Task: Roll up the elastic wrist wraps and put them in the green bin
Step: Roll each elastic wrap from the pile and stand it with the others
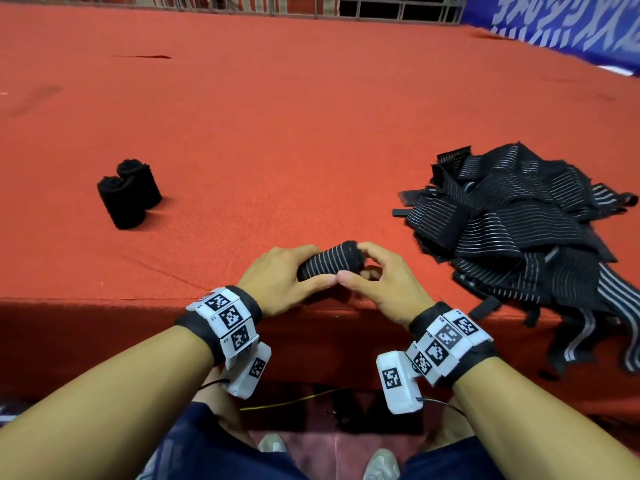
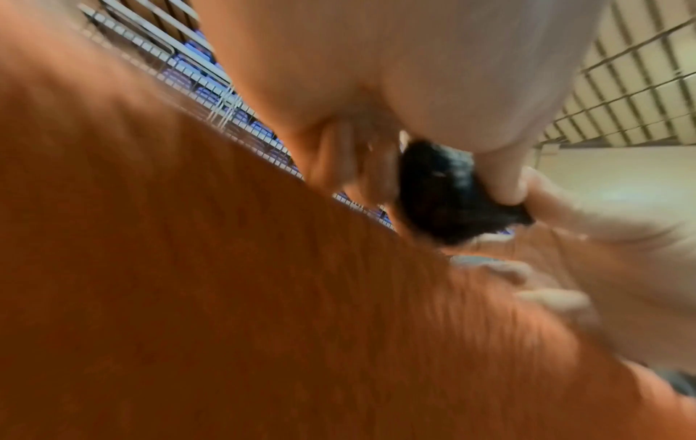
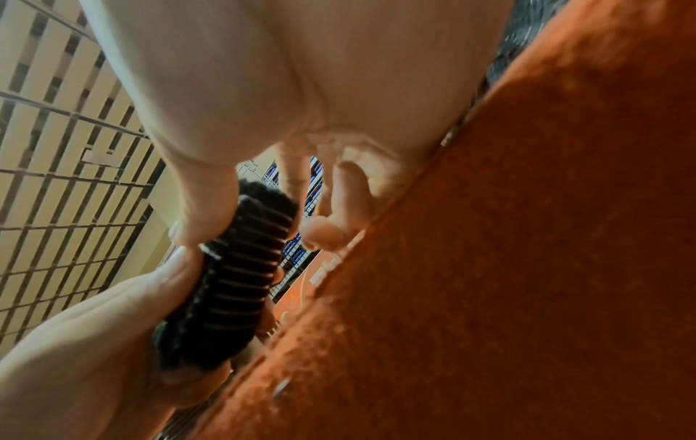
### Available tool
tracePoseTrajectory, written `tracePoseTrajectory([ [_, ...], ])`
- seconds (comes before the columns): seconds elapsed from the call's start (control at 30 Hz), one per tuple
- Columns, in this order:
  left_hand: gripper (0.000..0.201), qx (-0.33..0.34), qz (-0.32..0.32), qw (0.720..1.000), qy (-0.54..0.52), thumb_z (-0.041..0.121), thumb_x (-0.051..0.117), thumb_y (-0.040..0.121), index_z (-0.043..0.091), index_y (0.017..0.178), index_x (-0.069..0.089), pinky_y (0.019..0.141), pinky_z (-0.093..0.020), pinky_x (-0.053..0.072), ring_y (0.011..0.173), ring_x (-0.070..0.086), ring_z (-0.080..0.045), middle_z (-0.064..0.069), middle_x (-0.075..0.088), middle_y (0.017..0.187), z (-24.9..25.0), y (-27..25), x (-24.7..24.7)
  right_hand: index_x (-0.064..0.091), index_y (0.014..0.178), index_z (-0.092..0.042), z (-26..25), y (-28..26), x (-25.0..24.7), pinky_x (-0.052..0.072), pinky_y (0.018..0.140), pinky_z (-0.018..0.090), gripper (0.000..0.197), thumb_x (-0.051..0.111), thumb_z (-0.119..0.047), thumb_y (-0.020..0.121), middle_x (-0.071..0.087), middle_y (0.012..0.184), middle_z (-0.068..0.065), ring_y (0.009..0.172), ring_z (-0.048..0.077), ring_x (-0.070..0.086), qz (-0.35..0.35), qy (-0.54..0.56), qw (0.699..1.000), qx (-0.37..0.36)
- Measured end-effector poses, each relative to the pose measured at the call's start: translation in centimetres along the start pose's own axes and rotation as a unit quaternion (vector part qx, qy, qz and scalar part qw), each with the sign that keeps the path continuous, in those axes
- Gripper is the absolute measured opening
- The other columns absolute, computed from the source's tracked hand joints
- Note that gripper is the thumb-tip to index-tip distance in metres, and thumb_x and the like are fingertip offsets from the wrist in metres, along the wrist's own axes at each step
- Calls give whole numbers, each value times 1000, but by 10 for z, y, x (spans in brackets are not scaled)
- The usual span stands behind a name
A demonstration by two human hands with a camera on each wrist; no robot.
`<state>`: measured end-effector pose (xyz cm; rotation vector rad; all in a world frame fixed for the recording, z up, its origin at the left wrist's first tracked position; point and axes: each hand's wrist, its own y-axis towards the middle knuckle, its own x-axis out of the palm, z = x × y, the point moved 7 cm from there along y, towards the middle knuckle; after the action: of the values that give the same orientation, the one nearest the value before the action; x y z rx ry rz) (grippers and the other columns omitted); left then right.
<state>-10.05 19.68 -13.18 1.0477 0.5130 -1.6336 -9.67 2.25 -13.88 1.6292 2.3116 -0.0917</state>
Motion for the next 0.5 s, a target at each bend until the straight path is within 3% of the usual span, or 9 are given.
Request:
tracePoseTrajectory([
  [0.13,61,-2,-15,999,42,82,38,79,36,115,54,63,-40,51,65,62,-17,5,65,73,-8,-5,-19,73,106,-20,-14,12,14,58,84,46,21,80,-23,86,76,97,5,81,16,69,16,14,1000,-3],
  [0.23,62,-7,1,997,79,83,40,76,33,109,55,64,-41,49,70,61,-23,5,65,76,-18,-13,-37,74,99,-21,-26,26,32,57,78,54,24,84,-30,79,75,93,17,75,24,66,-6,23,1000,-2],
  [0.33,59,-34,70,993,90,80,41,73,31,100,59,61,-37,43,72,60,-23,6,61,75,-31,-25,-61,74,97,-20,-40,43,54,56,79,52,23,86,-24,78,76,93,9,74,20,62,0,10,1000,-21],
  [0.4,56,-78,133,983,103,77,43,72,30,99,58,62,-35,35,73,55,-25,6,53,75,-42,-35,-80,70,100,-23,-47,55,69,56,79,46,29,87,-27,77,74,95,4,74,16,64,58,6,998,-21],
  [0.47,49,-143,200,963,106,72,54,76,28,97,54,62,-35,31,72,51,-27,4,51,75,-57,-48,-100,61,99,-26,-54,65,89,57,70,42,35,87,-33,76,69,96,0,76,18,68,118,4,993,-4],
  [0.5,44,-172,226,953,102,67,60,78,27,95,51,62,-35,30,71,49,-28,4,51,75,-64,-54,-109,58,96,-26,-58,71,104,58,63,40,33,84,-33,78,67,94,2,78,22,70,116,7,993,3],
])
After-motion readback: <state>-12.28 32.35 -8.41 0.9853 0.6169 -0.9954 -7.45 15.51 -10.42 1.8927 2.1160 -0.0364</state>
